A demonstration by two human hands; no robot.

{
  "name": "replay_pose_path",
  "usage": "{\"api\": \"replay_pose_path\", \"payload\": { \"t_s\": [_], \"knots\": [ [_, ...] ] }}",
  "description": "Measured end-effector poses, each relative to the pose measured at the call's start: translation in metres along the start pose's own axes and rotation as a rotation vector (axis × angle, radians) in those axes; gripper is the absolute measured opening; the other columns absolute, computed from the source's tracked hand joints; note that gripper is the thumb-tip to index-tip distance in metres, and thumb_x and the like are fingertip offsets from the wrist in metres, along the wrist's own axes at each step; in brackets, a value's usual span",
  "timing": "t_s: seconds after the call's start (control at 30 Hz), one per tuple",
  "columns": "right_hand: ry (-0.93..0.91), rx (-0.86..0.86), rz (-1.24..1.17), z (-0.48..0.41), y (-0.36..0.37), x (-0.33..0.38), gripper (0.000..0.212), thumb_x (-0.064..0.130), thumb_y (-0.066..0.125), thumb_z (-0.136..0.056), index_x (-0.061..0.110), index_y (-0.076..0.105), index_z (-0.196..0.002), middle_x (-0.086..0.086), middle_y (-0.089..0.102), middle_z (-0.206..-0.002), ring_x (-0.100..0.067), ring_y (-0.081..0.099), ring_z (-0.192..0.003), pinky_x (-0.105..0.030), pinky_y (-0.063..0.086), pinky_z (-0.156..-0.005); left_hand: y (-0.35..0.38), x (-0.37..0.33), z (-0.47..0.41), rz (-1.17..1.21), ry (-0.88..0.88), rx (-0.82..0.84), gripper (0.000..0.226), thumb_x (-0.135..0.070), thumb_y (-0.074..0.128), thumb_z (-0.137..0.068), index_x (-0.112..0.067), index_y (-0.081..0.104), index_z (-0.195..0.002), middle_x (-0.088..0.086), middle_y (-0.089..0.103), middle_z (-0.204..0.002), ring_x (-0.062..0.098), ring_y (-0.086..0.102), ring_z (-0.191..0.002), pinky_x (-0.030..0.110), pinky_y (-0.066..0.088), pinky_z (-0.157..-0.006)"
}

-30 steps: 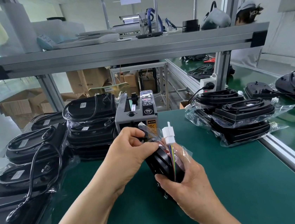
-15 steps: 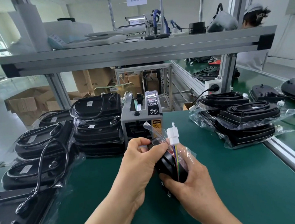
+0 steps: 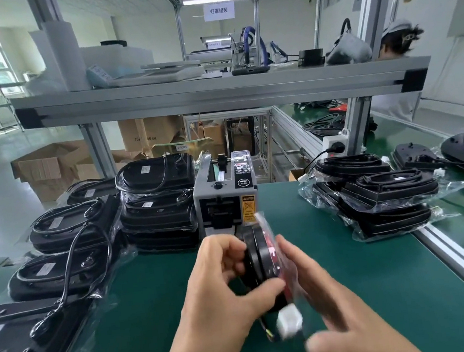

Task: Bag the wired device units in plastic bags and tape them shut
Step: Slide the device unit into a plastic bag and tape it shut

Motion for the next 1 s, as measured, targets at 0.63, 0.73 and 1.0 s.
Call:
{"api": "replay_pose_path", "payload": {
  "t_s": [0.63, 0.73, 1.0],
  "knots": [
    [0.065, -0.919, -0.143, 0.029, 0.055, -0.012, 0.043, 0.044, 0.040, -0.092, 0.032, 0.071, -0.119, 0.023, 0.074, -0.104, 0.008, 0.067, -0.097, 0.000, 0.043, -0.078, 0.047, 0.037, 0.063, -0.254, 0.315, 0.019, 0.042, -0.038, 0.072, -0.060, -0.030, 0.043, -0.088, -0.022, 0.043, -0.092, -0.004, 0.049, -0.073, 0.004, 0.038, -0.054],
    [0.113, -0.870, -0.069, 0.027, 0.054, -0.015, 0.035, 0.042, 0.051, -0.092, 0.042, 0.067, -0.123, 0.024, 0.074, -0.101, 0.009, 0.067, -0.089, 0.000, 0.043, -0.075, 0.053, 0.033, 0.065, -0.261, 0.328, -0.054, 0.031, -0.038, 0.072, -0.073, -0.027, 0.044, -0.084, -0.018, 0.045, -0.089, -0.002, 0.047, -0.066, 0.009, 0.038, -0.049],
    [0.125, -0.886, -0.127, 0.022, 0.042, -0.026, 0.047, 0.028, 0.072, -0.073, 0.045, 0.070, -0.117, 0.022, 0.072, -0.113, 0.010, 0.063, -0.108, 0.003, 0.040, -0.082, 0.011, 0.036, -0.002, -0.095, 0.051, 0.008, 0.009, -0.038, 0.070, -0.084, -0.030, 0.068, -0.079, -0.011, 0.064, -0.078, 0.002, 0.060, -0.068, 0.010, 0.042, -0.064]
  ]
}}
Point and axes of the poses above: each hand's wrist, its own z-axis away from the middle knuckle, its own y-axis out of the palm, x = y × z, the point moved 2 cm from there along -z, towards the middle knuckle
